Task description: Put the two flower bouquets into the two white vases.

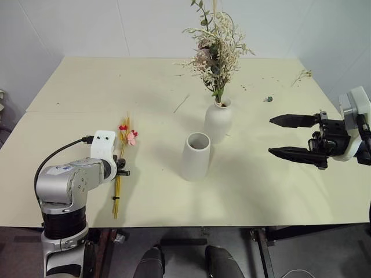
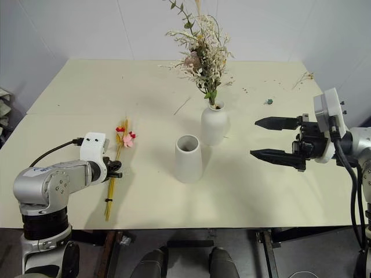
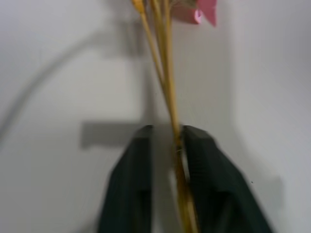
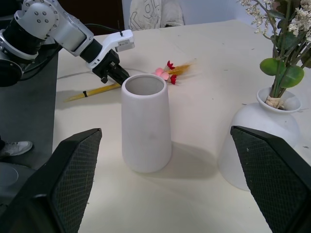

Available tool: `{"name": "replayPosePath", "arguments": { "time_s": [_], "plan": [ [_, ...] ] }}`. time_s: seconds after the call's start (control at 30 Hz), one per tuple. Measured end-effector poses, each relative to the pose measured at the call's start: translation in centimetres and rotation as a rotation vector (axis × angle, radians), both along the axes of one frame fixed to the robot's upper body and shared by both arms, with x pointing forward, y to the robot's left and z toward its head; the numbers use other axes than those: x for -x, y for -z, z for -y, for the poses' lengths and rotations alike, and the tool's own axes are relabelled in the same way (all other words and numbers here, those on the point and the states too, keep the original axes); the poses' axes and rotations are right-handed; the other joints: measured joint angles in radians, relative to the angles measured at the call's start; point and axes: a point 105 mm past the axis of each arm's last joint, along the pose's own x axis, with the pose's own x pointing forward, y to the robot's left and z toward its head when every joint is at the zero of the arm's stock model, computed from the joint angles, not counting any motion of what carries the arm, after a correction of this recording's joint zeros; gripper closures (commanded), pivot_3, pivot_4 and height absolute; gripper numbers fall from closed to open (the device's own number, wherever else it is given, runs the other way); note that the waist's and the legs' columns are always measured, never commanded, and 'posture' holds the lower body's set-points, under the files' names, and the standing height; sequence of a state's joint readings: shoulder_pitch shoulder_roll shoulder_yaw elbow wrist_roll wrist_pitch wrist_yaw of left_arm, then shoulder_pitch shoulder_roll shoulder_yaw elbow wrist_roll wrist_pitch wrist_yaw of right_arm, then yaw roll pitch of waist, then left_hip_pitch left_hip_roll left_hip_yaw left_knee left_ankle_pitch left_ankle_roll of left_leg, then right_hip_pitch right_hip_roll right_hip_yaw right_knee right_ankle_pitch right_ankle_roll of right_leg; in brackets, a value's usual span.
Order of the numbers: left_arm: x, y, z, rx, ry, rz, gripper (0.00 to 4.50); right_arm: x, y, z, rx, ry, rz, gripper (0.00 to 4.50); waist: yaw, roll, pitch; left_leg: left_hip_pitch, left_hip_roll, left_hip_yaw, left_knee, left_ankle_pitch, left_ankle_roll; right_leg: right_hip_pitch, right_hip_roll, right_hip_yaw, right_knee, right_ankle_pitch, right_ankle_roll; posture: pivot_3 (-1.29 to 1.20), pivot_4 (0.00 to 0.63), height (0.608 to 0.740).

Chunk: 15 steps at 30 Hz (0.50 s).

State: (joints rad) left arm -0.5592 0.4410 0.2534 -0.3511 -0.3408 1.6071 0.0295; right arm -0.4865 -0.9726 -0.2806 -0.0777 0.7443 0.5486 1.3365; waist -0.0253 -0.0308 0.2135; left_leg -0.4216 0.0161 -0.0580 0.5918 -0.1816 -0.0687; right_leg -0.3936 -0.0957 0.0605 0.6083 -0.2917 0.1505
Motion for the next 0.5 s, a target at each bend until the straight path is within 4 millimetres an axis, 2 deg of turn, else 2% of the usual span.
{"name": "replayPosePath", "arguments": {
  "time_s": [0.17,0.23,0.37,0.43,0.5],
  "plan": [
    [-1.3,-1.0,0.2,0.024,-0.007,0.092,4.46,0.0,0.1,0.1,-0.003,0.010,0.000,0.00,0.001,0.000,0.000,0.000,0.000,0.000,0.000,0.000,0.000,0.000,0.000,0.000,0.000,0.000,0.001,0.00,0.150,0.740],
    [-2.4,-2.5,-0.1,0.054,-0.022,0.202,4.46,0.0,0.1,0.3,-0.006,0.020,-0.001,0.00,0.001,0.000,0.000,0.000,0.000,0.000,0.000,0.000,0.000,0.000,0.000,0.000,-0.001,0.000,0.001,0.00,0.150,0.740],
    [-4.1,-7.4,-0.2,0.097,-0.008,0.517,4.46,0.1,0.0,0.9,-0.020,0.047,0.006,0.00,0.002,0.000,0.000,-0.001,0.000,0.001,0.000,-0.001,0.000,0.001,0.000,0.000,-0.002,0.001,0.001,0.00,0.150,0.740],
    [-4.5,-10.0,0.3,0.139,0.035,0.690,4.46,0.2,-0.2,1.1,-0.031,0.053,0.016,0.00,0.004,0.000,0.000,-0.001,0.000,0.001,0.000,-0.001,0.000,0.001,0.000,0.000,-0.002,0.001,0.002,0.00,0.150,0.740],
    [-4.7,-11.8,0.9,0.189,0.084,0.807,4.46,0.5,-0.7,1.1,-0.048,0.047,0.033,0.00,0.005,0.000,0.000,-0.001,0.000,0.001,0.000,-0.001,0.000,0.001,0.000,0.000,-0.002,0.001,0.002,0.00,0.150,0.740]
  ]
}}
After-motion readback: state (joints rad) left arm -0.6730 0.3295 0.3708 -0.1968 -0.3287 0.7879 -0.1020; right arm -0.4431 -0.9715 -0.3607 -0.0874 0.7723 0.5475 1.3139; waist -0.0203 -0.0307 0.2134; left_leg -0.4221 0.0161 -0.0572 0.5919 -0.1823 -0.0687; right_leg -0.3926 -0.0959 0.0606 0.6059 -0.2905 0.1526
